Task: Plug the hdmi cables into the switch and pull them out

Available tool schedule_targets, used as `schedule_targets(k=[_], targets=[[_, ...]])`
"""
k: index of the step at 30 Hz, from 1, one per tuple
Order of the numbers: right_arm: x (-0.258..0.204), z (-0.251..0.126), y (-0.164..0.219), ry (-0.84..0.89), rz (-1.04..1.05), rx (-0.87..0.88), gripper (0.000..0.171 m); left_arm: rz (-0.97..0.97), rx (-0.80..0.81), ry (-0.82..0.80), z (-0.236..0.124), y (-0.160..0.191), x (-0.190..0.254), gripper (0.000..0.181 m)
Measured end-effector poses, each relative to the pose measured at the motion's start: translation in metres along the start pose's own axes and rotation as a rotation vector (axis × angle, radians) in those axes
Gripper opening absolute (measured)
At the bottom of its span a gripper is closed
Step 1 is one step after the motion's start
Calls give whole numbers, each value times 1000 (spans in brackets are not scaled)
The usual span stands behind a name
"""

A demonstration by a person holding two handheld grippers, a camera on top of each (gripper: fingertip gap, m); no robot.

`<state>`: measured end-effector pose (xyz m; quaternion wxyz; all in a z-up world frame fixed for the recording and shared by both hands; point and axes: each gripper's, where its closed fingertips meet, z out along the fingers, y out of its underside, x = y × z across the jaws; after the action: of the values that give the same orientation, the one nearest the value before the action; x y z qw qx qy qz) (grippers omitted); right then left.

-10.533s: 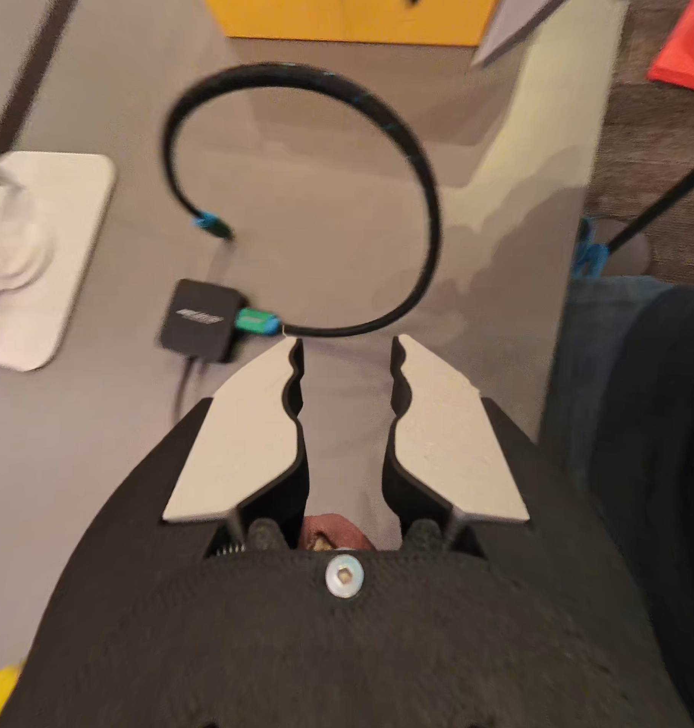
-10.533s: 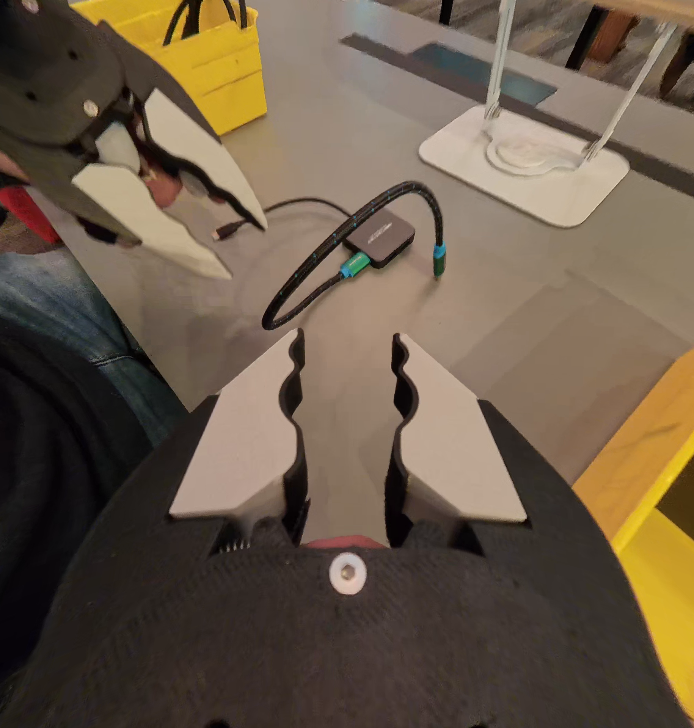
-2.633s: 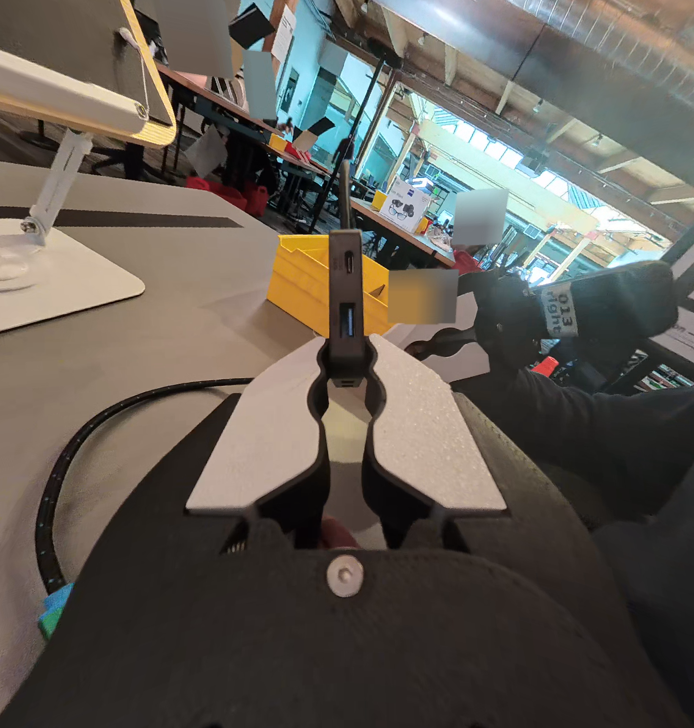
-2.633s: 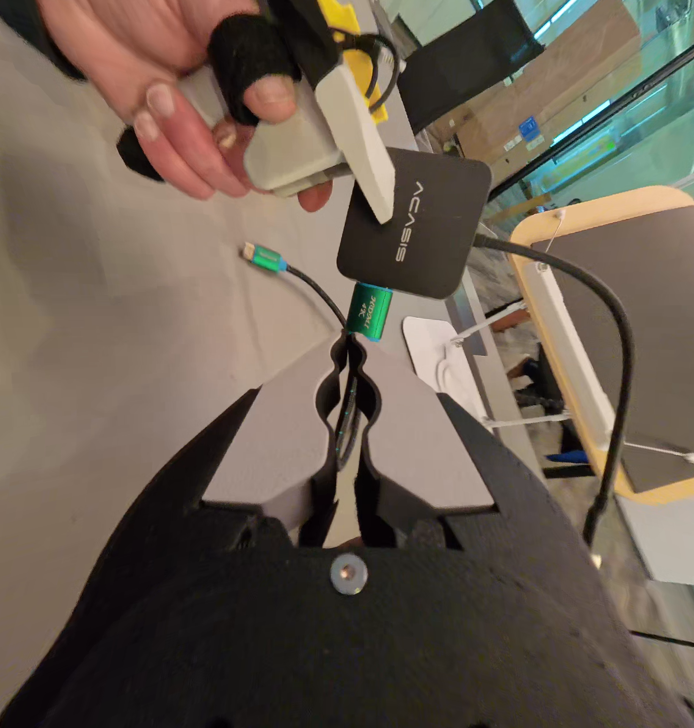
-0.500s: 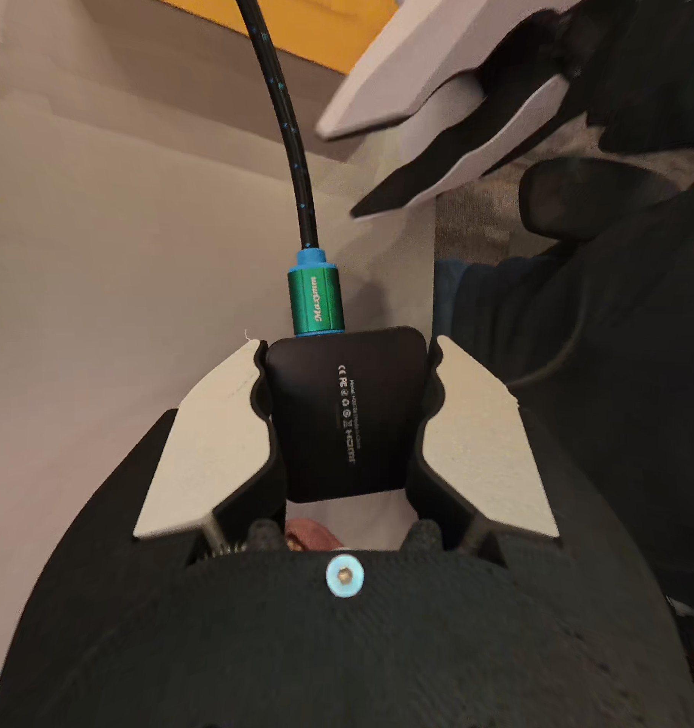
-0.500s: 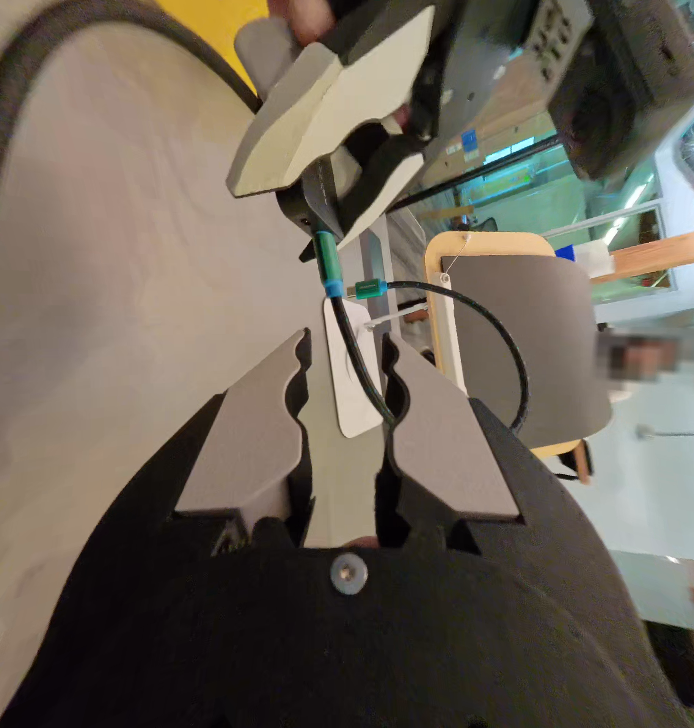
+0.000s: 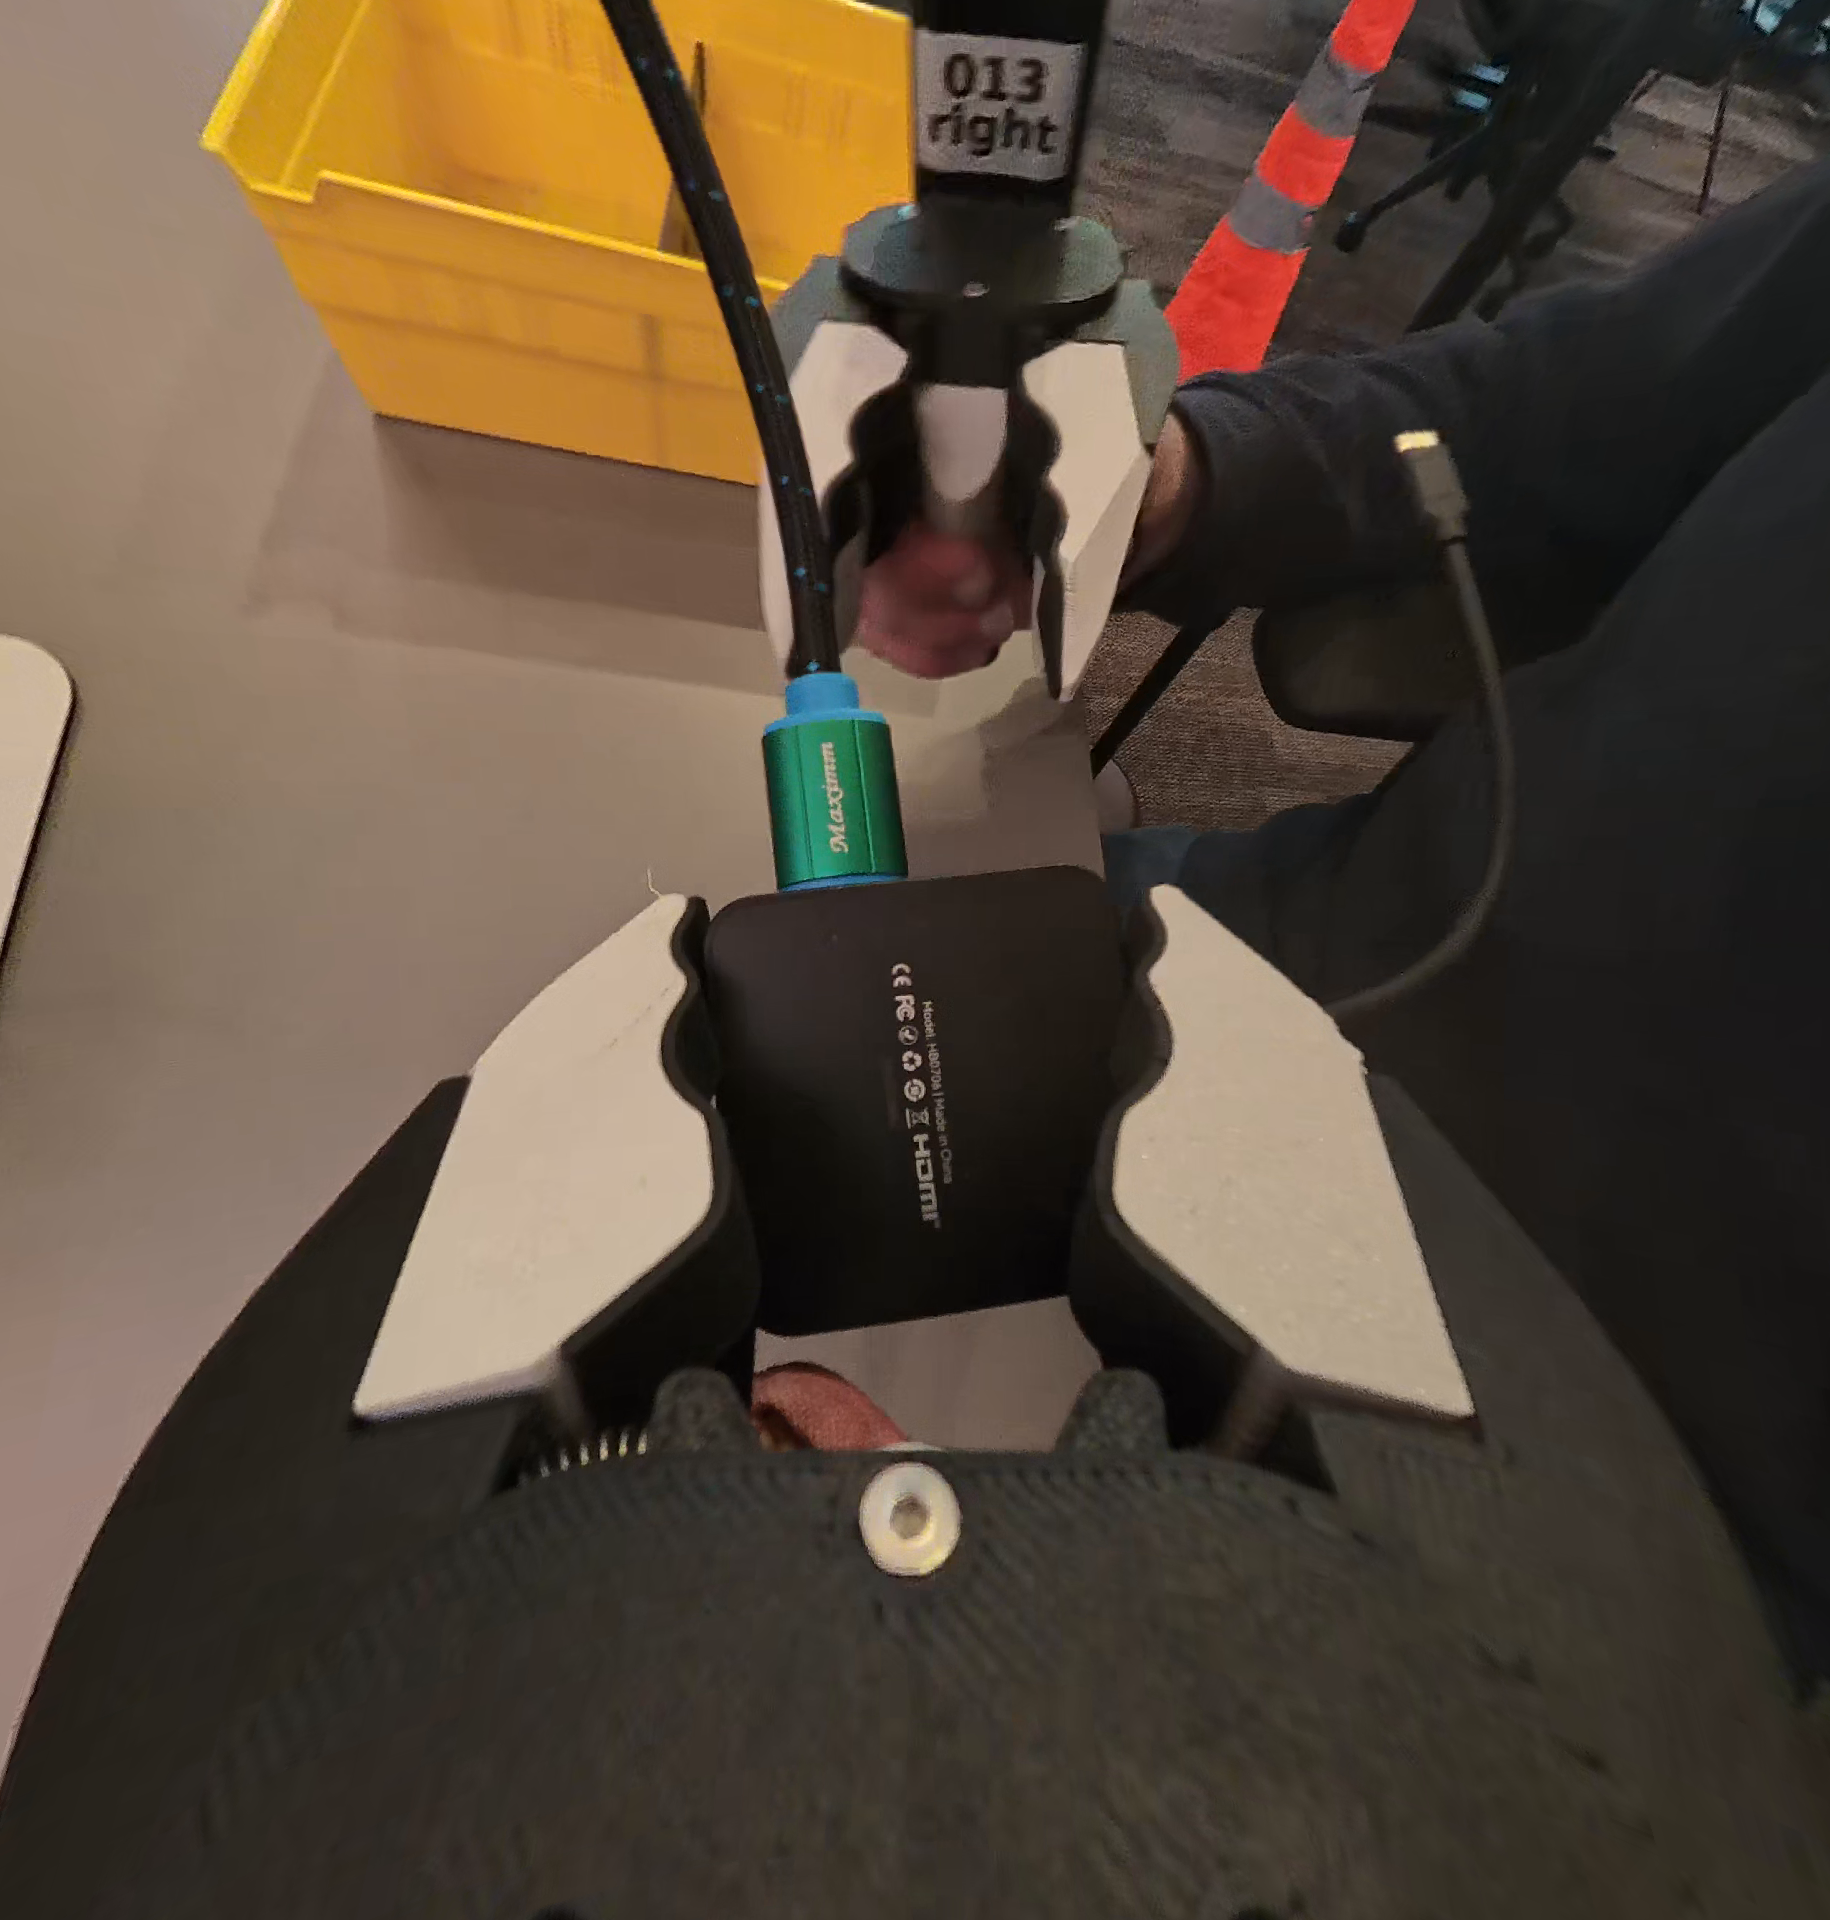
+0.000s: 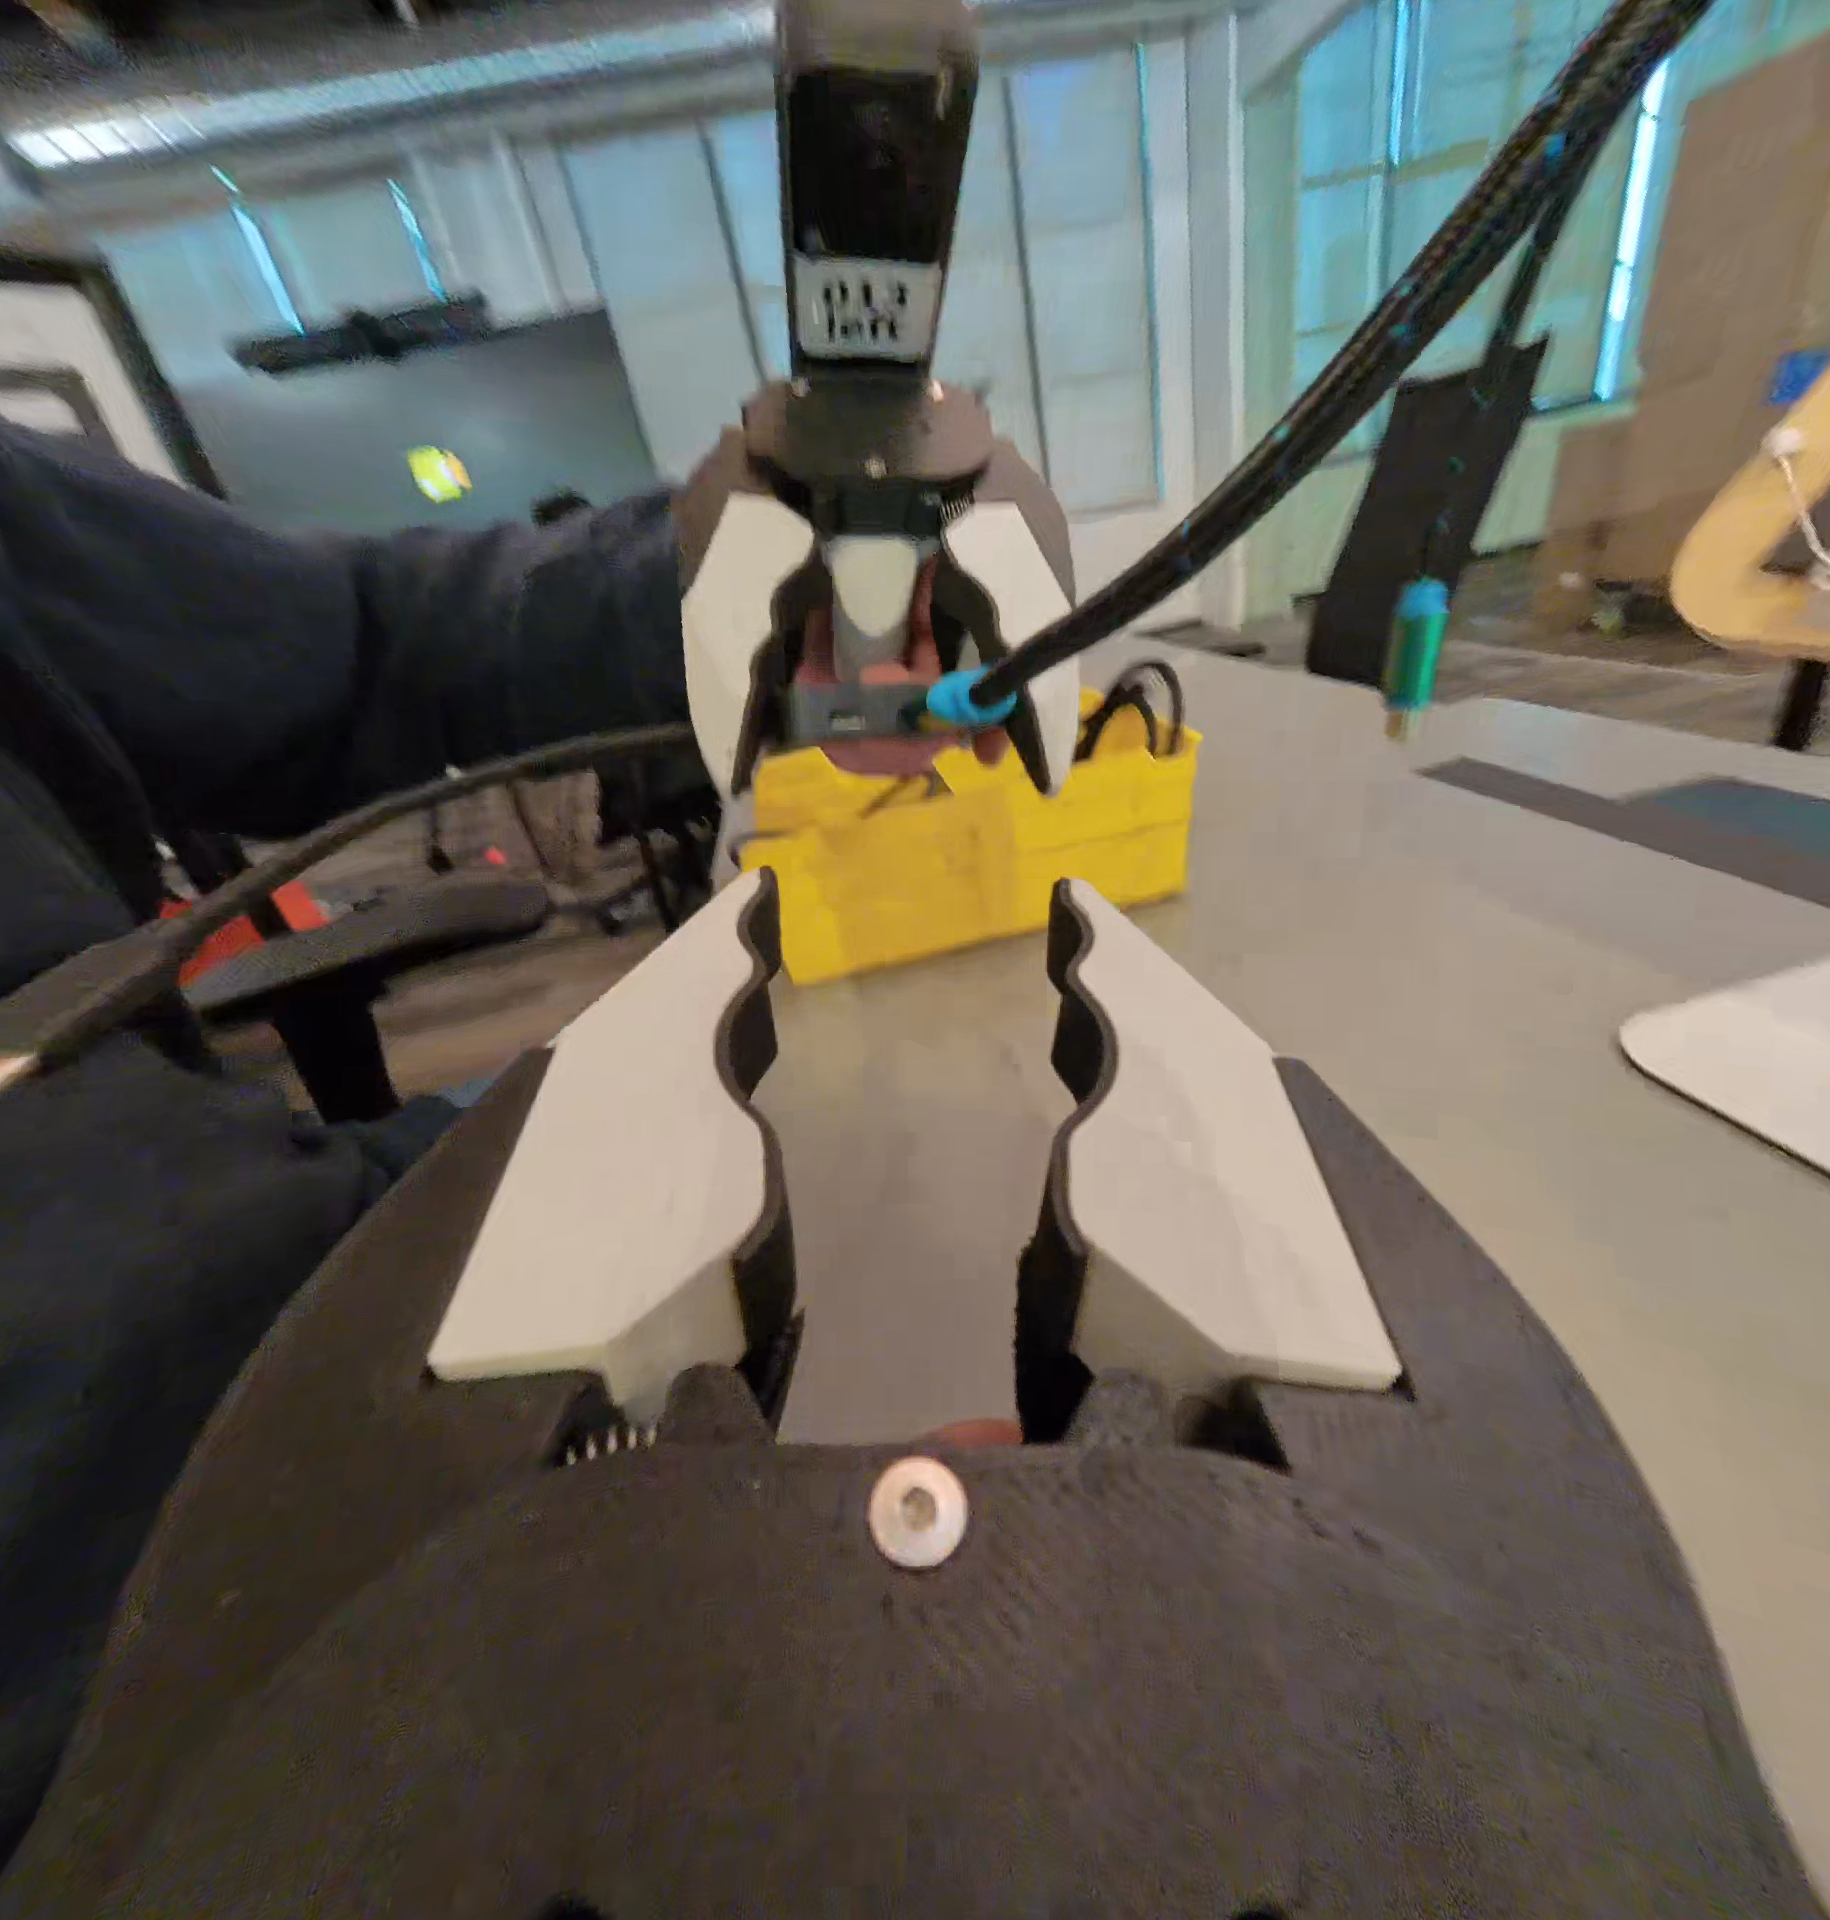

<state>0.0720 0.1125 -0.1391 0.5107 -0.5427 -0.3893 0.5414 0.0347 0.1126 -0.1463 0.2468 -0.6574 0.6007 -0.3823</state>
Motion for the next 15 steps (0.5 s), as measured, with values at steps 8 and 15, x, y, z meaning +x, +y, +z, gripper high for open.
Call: schedule_targets(k=[8,15], targets=[[-5,29,-20,-94,-18,95,38,45,44,31,14,-9,9,75],[-7,29,-17,-128,-40,85,21,73,58,59,22,-12,17,75]])
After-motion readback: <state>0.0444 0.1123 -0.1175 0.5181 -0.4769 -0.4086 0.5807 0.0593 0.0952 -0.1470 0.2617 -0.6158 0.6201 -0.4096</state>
